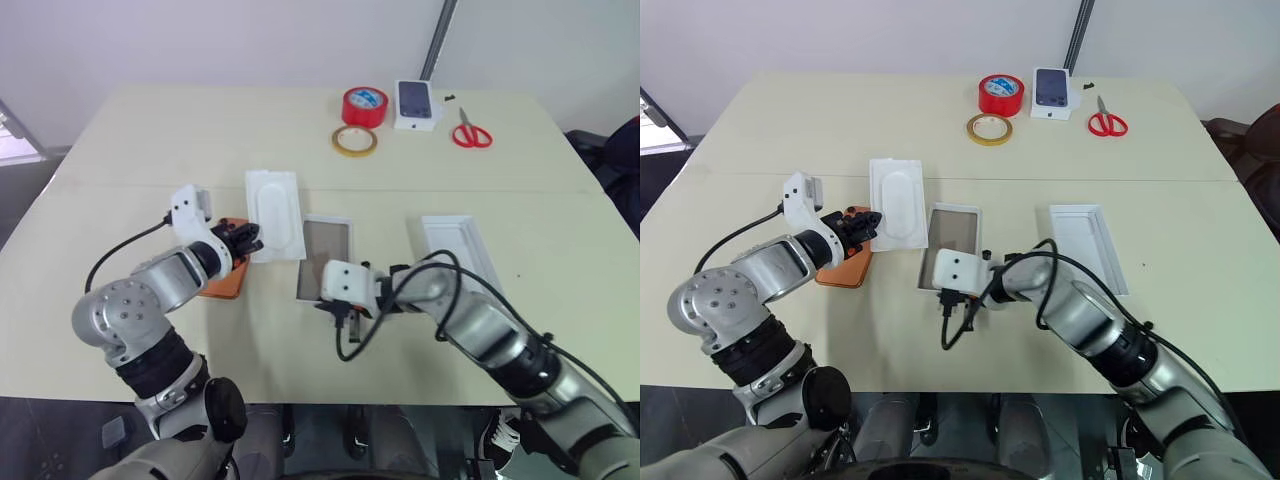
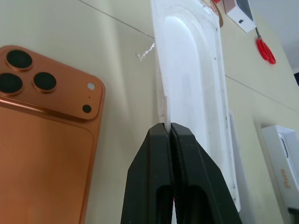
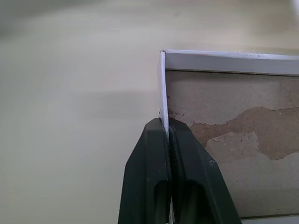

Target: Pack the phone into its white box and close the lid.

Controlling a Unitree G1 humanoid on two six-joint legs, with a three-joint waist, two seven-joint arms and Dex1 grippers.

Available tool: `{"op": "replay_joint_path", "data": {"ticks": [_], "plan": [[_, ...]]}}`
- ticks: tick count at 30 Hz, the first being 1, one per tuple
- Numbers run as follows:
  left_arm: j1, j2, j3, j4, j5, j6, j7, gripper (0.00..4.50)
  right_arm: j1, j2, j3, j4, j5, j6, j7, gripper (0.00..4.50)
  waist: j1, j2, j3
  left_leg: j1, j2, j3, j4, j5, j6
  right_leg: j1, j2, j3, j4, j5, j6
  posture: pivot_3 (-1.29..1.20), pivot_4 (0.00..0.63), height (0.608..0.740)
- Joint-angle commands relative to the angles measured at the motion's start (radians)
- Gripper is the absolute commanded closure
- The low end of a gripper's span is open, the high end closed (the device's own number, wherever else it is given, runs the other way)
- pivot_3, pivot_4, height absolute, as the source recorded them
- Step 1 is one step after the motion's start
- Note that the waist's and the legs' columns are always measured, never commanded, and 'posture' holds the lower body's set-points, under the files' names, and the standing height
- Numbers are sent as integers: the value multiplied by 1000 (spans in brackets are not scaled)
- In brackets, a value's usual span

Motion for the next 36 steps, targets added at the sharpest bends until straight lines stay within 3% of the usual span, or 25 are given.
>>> {"op": "replay_joint_path", "data": {"ticks": [1, 3, 9, 12, 17, 24, 35, 36], "plan": [[-23, -7, -5, -46, -37, 9, 18, 4500, -32, 28, -23, 12, -14, 9, -16, 3891, -1, 0, 0, 0, 0, 0, 0, 0, 0, 0, 0, 0, 0, 0, 0, 0, 150, 730], [-19, -13, -6, -49, -47, 9, 28, 4500, -36, 28, -51, -4, 10, 28, 0, 3183, -1, 0, 0, 0, 0, 0, 0, 0, 0, 0, 0, 0, 0, 0, 0, 0, 150, 730], [-2, -15, -28, -54, -86, 9, 62, 4500, -27, -51, -198, -81, 90, 33, 61, 62, -1, 0, 0, 0, 0, 0, 0, 0, 0, 0, 0, 0, 0, 0, 0, 0, 150, 730], [7, -23, -63, -45, -111, 9, 85, 4500, -4, -148, -302, -83, 127, 21, 102, 62, 2, -1, 0, 0, 0, 0, 0, 0, 0, 0, 0, 0, 0, 0, 0, 0, 150, 730], [41, -58, -155, -41, -154, 9, 128, 4500, 9, -184, -382, -25, 154, 13, 89, 62, -2, -1, 1, 0, 0, 0, 0, 0, 0, 1, 0, 0, -1, 0, 0, 0, 150, 730], [82, -29, -231, -25, -188, 9, 177, 4500, -5, -177, -377, 17, 140, -16, 65, 62, -2, -1, 1, 0, 0, 0, 0, 0, 0, 0, 0, 0, 0, 0, 0, 0, 150, 730], [85, -15, -239, -3, -232, 9, 195, 4500, -8, -160, -353, 53, 119, -56, 44, 62, 0, -1, 1, 0, 0, 0, 0, 0, 0, 0, 0, 0, 0, 0, 0, 0, 150, 730], [86, -18, -242, 0, -232, 9, 196, 4196, -10, -158, -352, 57, 116, -59, 41, 17, 0, -1, 1, 0, 0, 0, 0, 0, 0, 0, 0, 0, 0, 0, 0, 0, 150, 730]]}}
